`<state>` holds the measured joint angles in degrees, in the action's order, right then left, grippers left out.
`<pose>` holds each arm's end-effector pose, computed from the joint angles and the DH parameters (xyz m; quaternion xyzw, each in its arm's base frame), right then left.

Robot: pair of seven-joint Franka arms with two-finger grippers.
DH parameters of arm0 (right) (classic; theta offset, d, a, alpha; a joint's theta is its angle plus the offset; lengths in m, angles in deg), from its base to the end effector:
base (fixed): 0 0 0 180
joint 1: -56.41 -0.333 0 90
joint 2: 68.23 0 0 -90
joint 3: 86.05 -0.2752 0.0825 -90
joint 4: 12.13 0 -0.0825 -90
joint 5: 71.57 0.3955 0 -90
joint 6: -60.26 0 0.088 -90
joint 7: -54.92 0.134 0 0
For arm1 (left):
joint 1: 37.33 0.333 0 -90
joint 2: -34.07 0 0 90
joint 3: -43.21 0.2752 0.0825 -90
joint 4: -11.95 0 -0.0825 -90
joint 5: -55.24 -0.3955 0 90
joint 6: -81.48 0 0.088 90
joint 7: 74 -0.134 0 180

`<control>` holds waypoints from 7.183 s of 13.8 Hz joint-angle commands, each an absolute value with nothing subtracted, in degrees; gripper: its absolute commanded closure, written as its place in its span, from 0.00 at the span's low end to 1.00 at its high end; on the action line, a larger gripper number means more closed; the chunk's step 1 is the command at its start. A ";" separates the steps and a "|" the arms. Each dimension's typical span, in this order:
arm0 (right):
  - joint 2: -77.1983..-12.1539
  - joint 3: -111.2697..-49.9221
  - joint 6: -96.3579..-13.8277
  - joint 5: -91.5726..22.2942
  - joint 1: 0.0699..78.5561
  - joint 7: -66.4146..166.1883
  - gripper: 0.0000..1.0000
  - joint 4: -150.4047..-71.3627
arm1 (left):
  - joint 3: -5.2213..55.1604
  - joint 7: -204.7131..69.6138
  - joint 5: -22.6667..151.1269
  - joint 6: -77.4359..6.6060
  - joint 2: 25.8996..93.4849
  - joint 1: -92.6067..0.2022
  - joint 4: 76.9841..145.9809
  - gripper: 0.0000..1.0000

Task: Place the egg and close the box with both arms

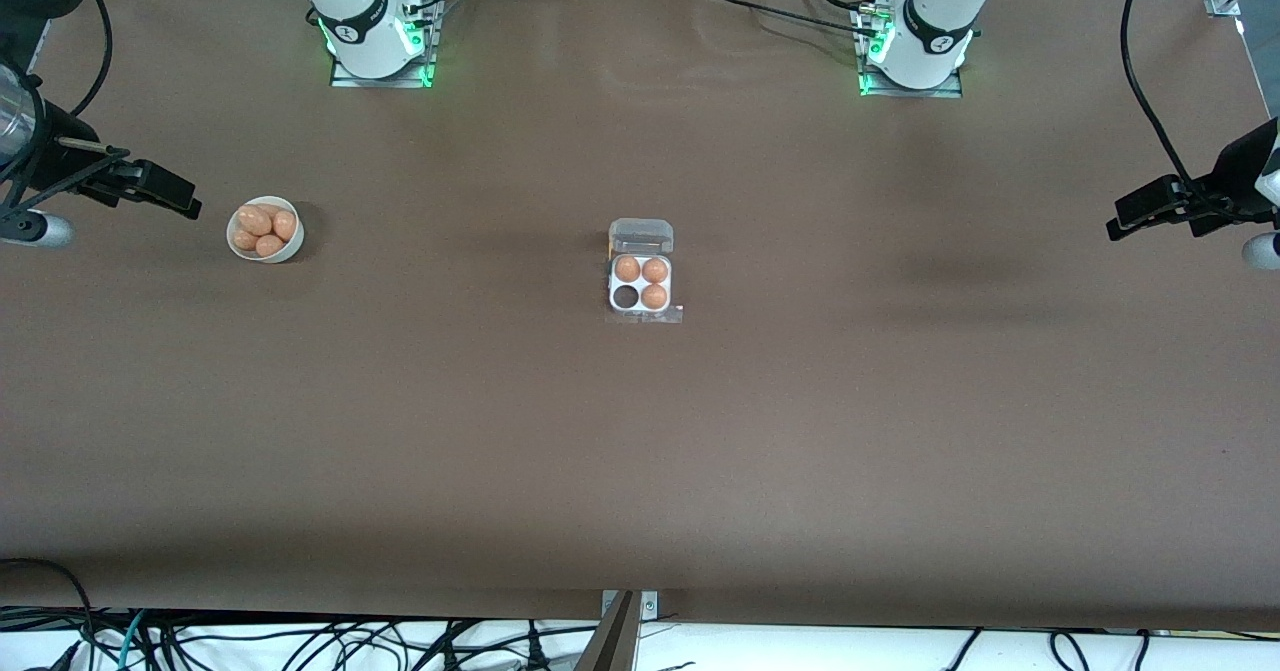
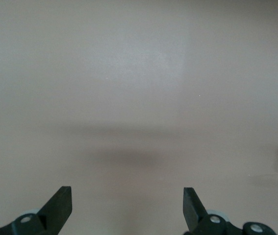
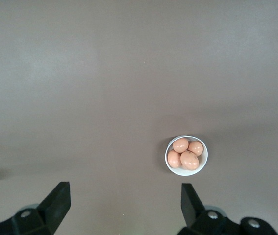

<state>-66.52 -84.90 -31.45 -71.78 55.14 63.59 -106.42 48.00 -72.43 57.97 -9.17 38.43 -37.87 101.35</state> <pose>0.5704 0.0008 0.5061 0.9965 -0.0744 -0.0372 0.0050 0.5828 0.0356 0.5192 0.9981 0.0516 -0.0265 0.0213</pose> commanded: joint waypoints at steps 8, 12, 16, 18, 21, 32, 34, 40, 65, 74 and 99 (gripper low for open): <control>-67.09 -85.52 -30.79 -71.05 55.80 63.27 0.00 -106.70 | 47.95 -73.56 57.96 -7.99 39.61 -37.59 99.40 0.00; -67.08 -85.52 -30.79 -71.05 55.80 63.18 0.00 -106.70 | 48.04 -73.56 57.96 -7.99 39.61 -37.50 99.22 0.00; -67.08 -85.43 -30.79 -71.05 55.80 63.18 0.00 -106.70 | 48.74 -73.47 57.18 -7.99 39.52 -36.45 99.22 0.00; -67.00 -85.52 -30.79 -71.05 55.80 63.18 0.00 -106.70 | 48.48 -73.47 53.93 -7.99 39.52 -36.45 98.52 0.00; -67.00 -85.52 -30.79 -71.05 55.80 63.18 0.00 -106.70 | 48.31 -73.39 53.74 -7.99 39.52 -36.71 98.17 0.00; -67.00 -85.43 -30.70 -71.05 55.80 63.18 0.00 -106.70 | 48.13 -73.47 53.74 -7.99 39.61 -37.42 98.17 0.00; -67.00 -85.52 -30.70 -71.05 55.80 63.18 0.00 -106.70 | 48.13 -73.39 53.83 -7.99 39.61 -37.42 98.17 0.00; -67.00 -85.52 -30.70 -71.05 55.80 63.18 0.00 -106.61 | 48.13 -73.47 53.83 -7.99 39.61 -37.42 98.17 0.00; -72.63 -71.99 -62.94 -74.39 56.85 44.74 0.00 -145.44 | 48.22 -73.39 53.74 -7.99 39.52 -36.80 97.99 0.00; -62.35 -71.46 -67.08 -73.86 56.94 37.87 0.00 -145.98 | 48.22 -73.30 53.74 -7.99 39.78 -37.06 98.08 0.00; -55.22 -71.46 -62.08 -73.95 57.03 31.63 0.46 -144.31 | 48.22 -73.39 53.74 -7.99 40.05 -36.80 98.08 0.00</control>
